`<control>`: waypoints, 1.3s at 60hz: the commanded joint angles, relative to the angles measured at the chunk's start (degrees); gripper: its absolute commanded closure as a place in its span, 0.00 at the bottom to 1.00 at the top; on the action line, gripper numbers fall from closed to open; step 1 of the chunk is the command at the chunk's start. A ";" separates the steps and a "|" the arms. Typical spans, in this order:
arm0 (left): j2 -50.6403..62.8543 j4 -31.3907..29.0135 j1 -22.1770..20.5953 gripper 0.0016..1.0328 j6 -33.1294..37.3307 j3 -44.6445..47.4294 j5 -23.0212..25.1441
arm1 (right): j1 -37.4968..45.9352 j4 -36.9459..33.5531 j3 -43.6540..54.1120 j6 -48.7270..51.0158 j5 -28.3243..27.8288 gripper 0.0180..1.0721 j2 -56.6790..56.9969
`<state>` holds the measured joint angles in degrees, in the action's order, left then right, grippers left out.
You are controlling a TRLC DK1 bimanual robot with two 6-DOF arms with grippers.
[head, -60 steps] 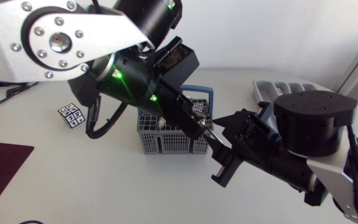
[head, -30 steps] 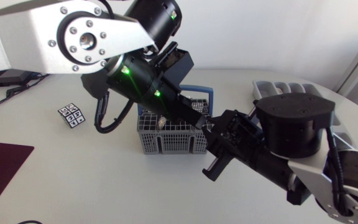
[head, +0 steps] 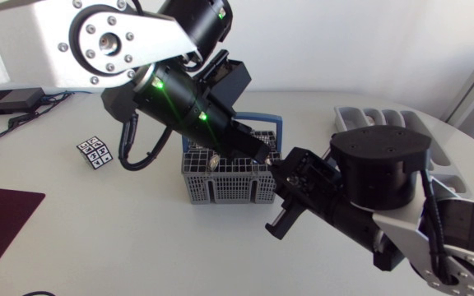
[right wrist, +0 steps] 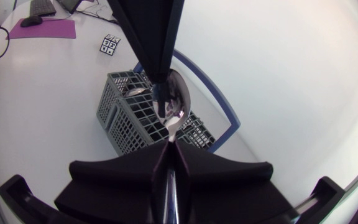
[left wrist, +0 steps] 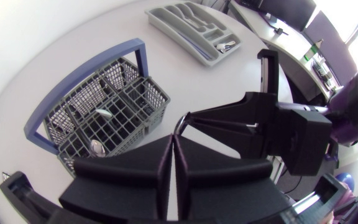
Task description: Transfer all utensils from the basket to the drawer tray.
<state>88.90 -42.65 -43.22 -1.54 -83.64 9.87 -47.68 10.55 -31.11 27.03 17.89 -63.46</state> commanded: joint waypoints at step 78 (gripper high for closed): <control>-8.31 2.58 14.31 0.05 5.14 5.76 -1.78 | 54.18 -36.47 -8.88 39.24 -51.20 0.94 -3.60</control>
<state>82.11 -40.18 -29.41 2.26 -79.70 8.49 2.44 -23.88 -38.02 57.56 -31.64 -64.58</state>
